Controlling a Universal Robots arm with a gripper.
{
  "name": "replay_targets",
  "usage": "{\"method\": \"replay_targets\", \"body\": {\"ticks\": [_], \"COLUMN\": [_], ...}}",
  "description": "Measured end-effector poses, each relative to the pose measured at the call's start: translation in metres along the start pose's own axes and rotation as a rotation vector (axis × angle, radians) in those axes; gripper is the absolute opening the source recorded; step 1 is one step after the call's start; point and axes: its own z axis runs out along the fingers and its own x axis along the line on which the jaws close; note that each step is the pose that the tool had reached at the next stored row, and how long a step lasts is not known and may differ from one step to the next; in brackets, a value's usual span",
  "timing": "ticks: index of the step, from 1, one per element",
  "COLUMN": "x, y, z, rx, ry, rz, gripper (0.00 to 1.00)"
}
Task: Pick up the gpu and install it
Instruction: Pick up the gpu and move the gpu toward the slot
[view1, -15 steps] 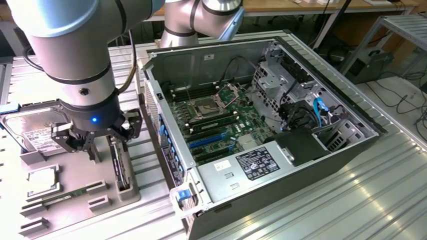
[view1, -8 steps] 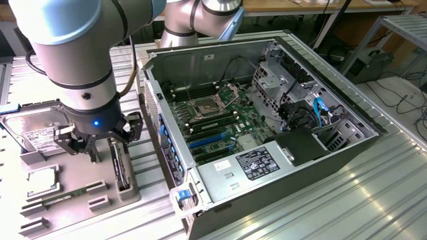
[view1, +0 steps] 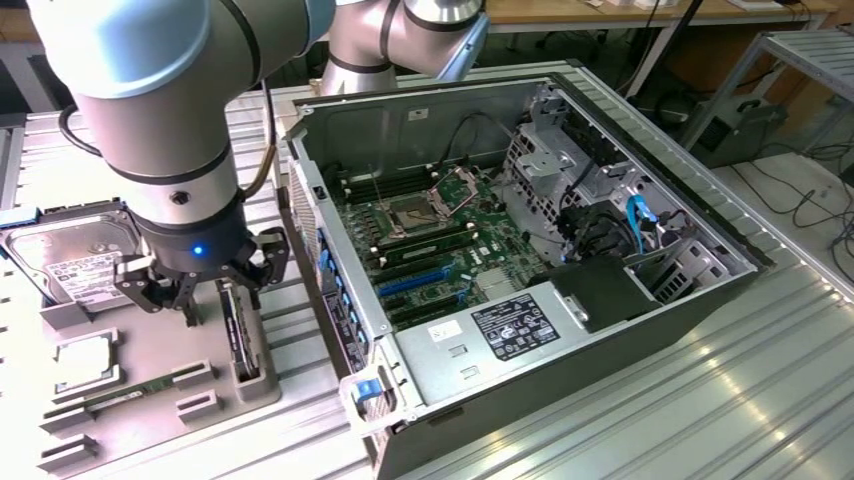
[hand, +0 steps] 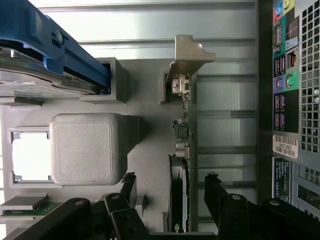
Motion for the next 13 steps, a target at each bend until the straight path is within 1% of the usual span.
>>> {"method": "replay_targets", "body": {"ticks": [13], "x": [-0.0013], "y": [-0.0015], "z": [0.0026], "rx": [-0.0002], "ry": [-0.0003], "rz": [0.000], "gripper": [0.66]}}
